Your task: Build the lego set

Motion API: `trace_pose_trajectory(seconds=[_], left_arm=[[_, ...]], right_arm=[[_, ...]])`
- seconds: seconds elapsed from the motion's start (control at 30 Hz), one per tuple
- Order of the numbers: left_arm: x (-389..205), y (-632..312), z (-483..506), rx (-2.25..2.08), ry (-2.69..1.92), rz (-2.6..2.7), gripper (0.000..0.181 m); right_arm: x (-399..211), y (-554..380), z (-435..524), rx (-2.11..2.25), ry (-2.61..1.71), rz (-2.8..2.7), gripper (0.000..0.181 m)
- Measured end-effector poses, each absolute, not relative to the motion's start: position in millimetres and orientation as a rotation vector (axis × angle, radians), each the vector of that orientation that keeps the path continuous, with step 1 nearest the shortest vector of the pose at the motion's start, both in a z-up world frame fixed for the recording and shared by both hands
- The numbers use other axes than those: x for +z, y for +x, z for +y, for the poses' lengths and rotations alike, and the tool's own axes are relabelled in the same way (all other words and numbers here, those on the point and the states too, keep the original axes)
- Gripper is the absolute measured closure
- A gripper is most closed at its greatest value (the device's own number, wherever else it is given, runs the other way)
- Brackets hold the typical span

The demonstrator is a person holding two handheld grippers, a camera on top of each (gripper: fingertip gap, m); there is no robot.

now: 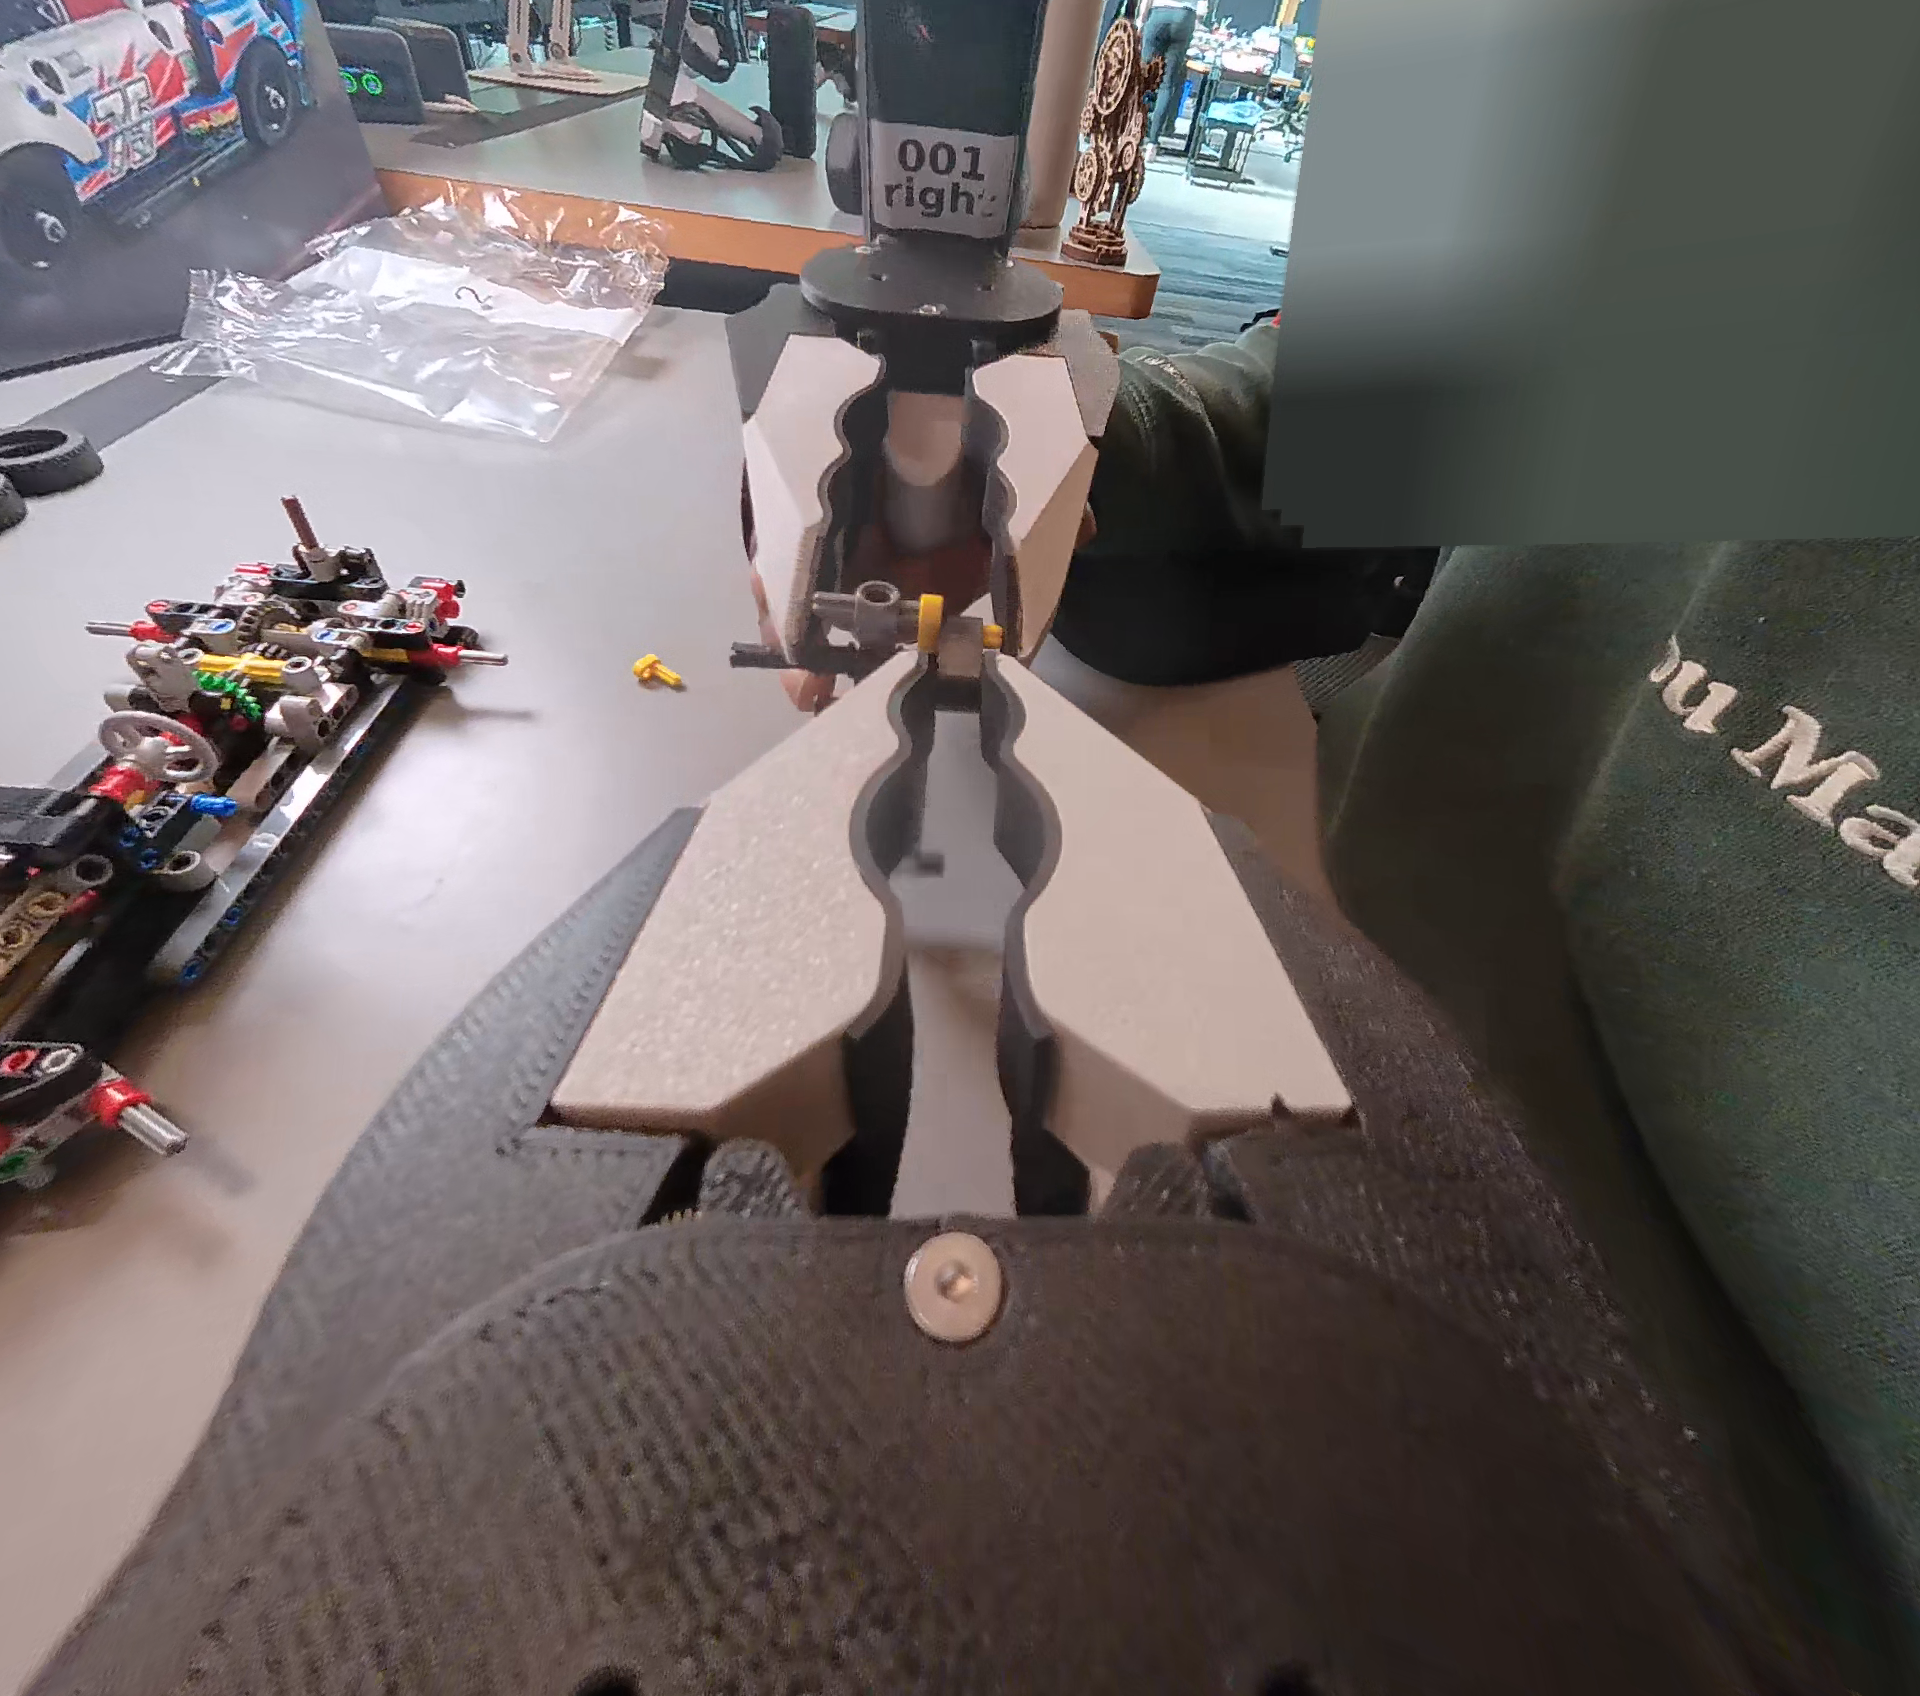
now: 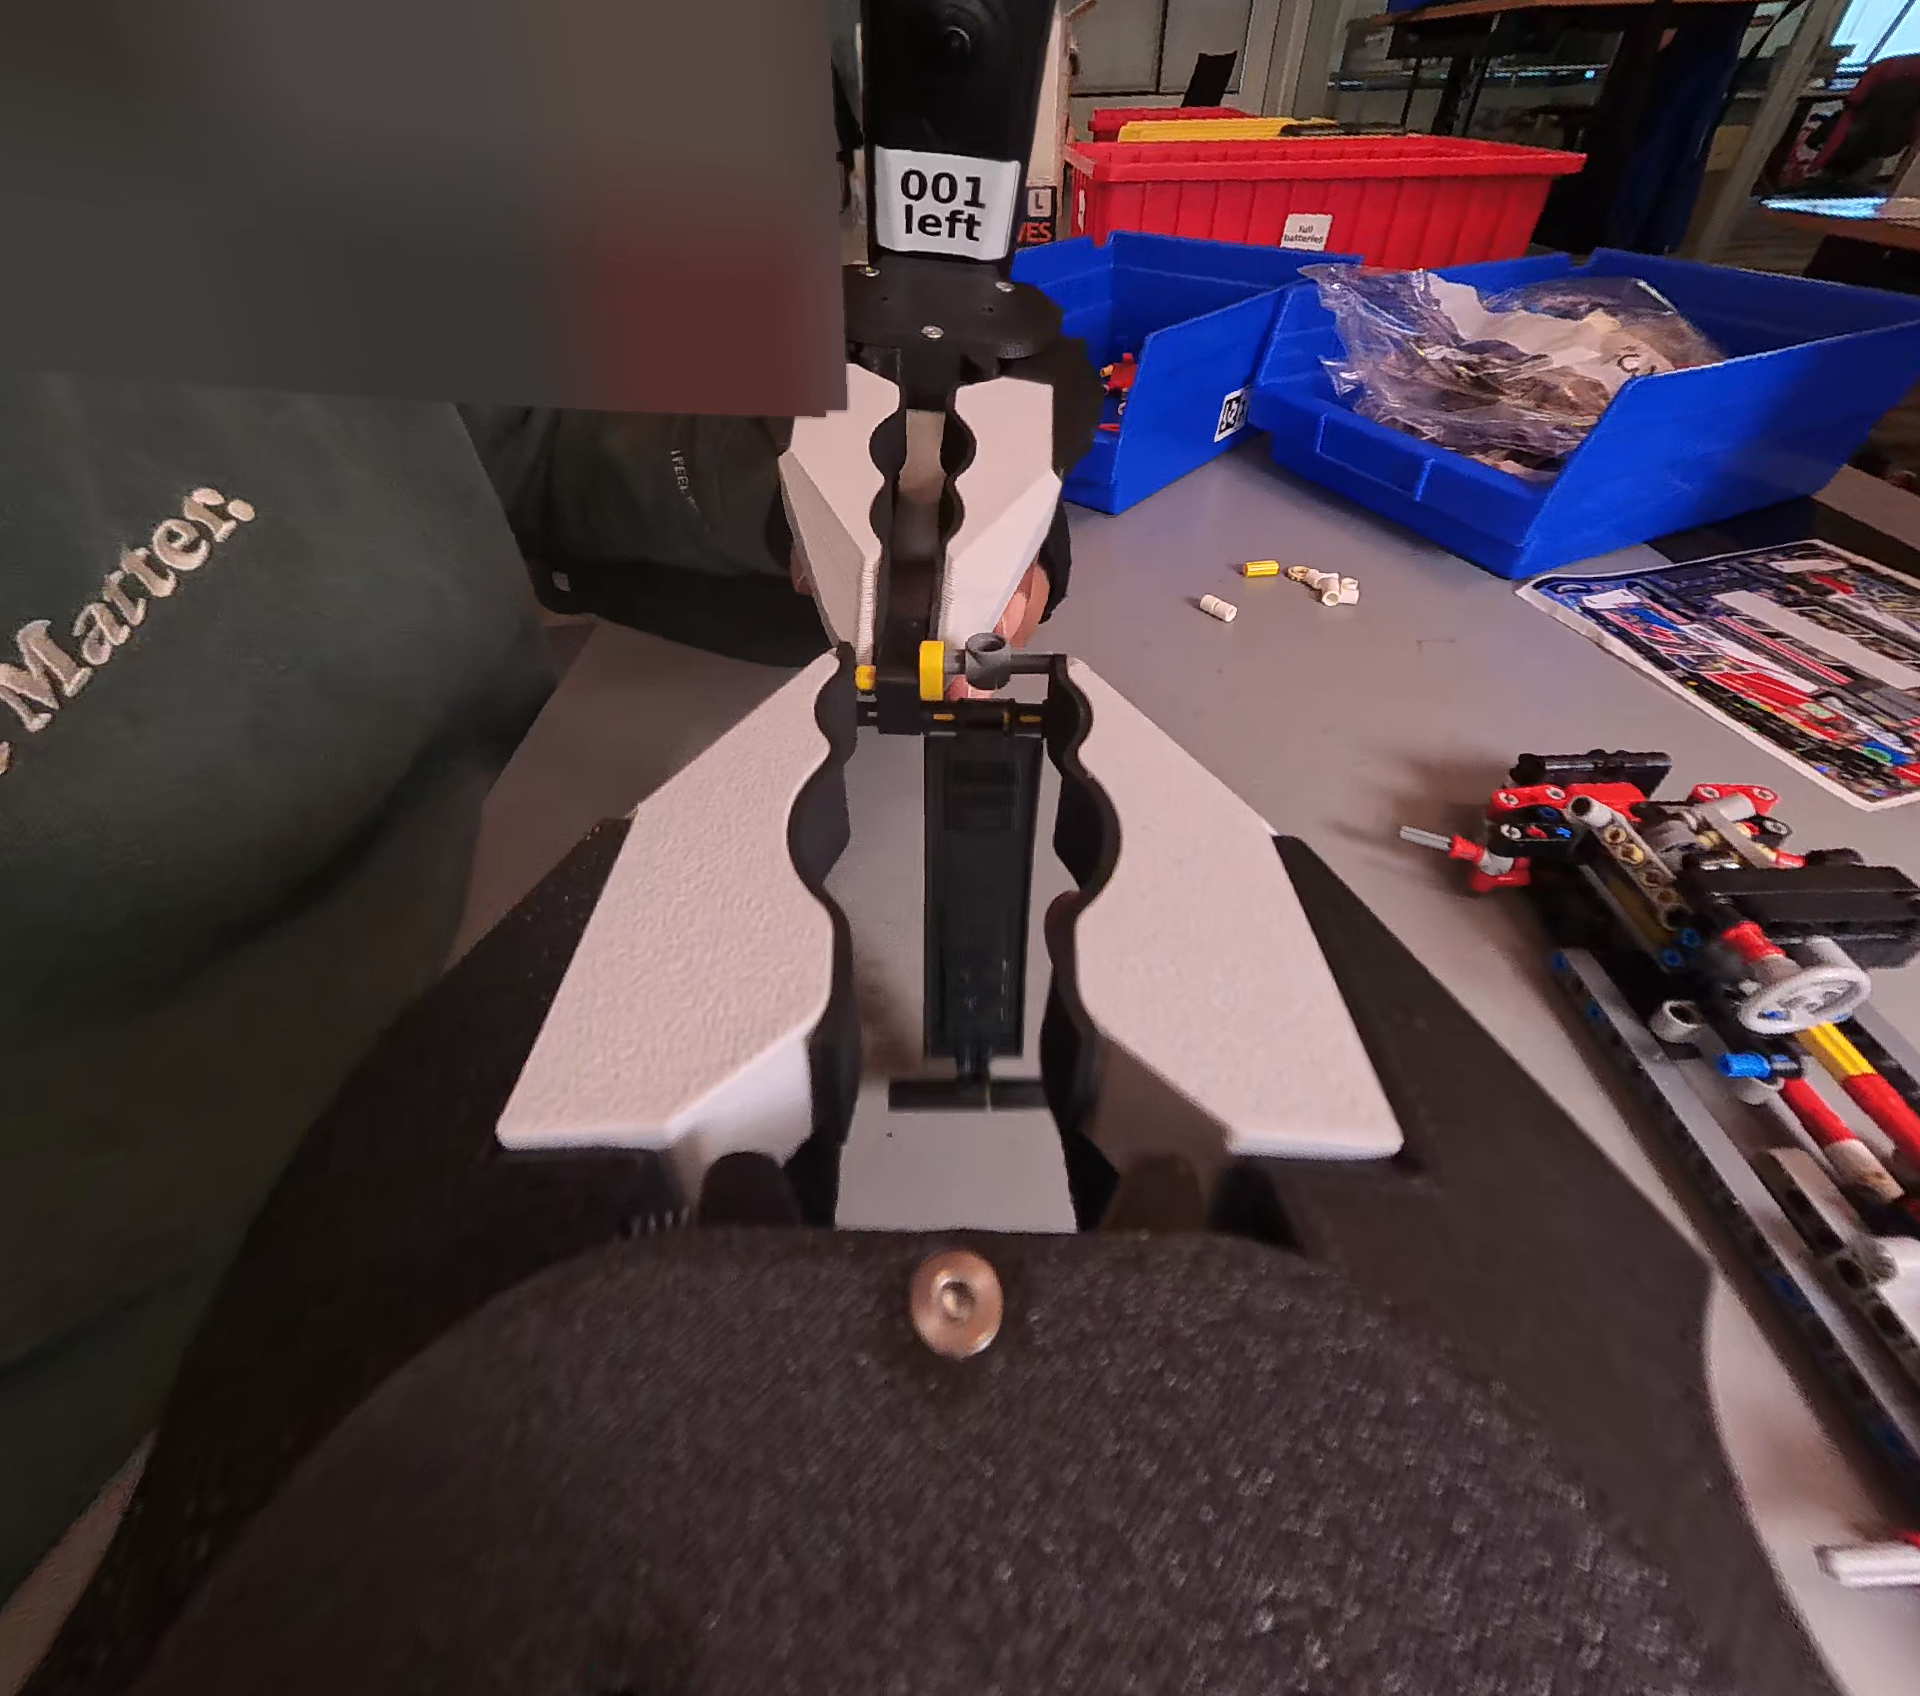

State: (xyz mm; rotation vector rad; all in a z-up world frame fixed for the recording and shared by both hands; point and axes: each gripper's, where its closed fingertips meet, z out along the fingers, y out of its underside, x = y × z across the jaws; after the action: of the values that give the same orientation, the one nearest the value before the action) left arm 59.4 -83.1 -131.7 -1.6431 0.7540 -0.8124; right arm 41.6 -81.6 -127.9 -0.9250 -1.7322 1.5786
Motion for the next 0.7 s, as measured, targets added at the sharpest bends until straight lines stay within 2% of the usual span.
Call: trace_pose_trajectory(seconds=[0.7], left_arm=[[-113.2,50.4,-78.8,-1.078,-1.608,0.522,0.175]], right_arm=[[-110.7,32.2,-77.1,1.891,-1.094,-1.506,0.149]])
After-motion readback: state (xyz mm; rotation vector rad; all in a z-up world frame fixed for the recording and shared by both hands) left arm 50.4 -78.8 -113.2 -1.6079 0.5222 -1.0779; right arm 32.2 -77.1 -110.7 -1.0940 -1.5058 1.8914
